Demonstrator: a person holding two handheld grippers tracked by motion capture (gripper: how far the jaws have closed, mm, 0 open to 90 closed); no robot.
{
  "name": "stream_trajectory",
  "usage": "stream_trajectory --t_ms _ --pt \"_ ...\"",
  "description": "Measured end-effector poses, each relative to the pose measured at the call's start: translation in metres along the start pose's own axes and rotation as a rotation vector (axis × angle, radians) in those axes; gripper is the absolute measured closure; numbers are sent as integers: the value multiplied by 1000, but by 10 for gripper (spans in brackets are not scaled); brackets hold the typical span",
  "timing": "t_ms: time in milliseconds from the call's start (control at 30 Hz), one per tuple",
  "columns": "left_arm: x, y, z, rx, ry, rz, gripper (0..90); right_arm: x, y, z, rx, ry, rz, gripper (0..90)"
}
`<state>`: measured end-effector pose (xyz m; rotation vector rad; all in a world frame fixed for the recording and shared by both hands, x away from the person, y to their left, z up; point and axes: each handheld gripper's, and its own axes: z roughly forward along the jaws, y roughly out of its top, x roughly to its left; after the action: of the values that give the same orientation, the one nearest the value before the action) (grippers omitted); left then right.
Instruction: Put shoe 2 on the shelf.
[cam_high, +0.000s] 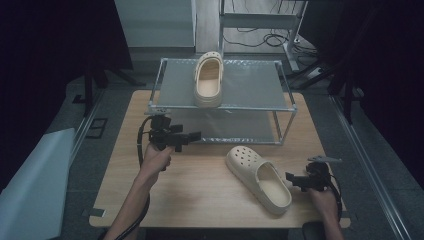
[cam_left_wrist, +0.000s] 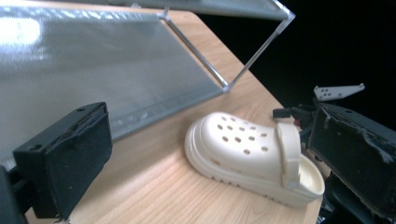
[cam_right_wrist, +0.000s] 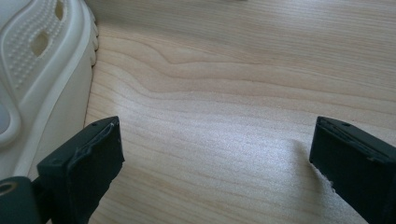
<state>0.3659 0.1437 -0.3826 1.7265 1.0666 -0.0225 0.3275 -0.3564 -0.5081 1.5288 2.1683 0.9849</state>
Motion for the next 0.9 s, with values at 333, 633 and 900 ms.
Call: stream_trajectory --t_ms 333,633,900 --pt "11 -42 10 51 32 16 0 6 -2 -2 21 5 -26 23" --pt "15 -78 16 109 120 78 0 10 -5 -6 36 3 -51 21" --pt "16 -110 21 177 246 158 0 13 -11 -10 68 1 -77 18"
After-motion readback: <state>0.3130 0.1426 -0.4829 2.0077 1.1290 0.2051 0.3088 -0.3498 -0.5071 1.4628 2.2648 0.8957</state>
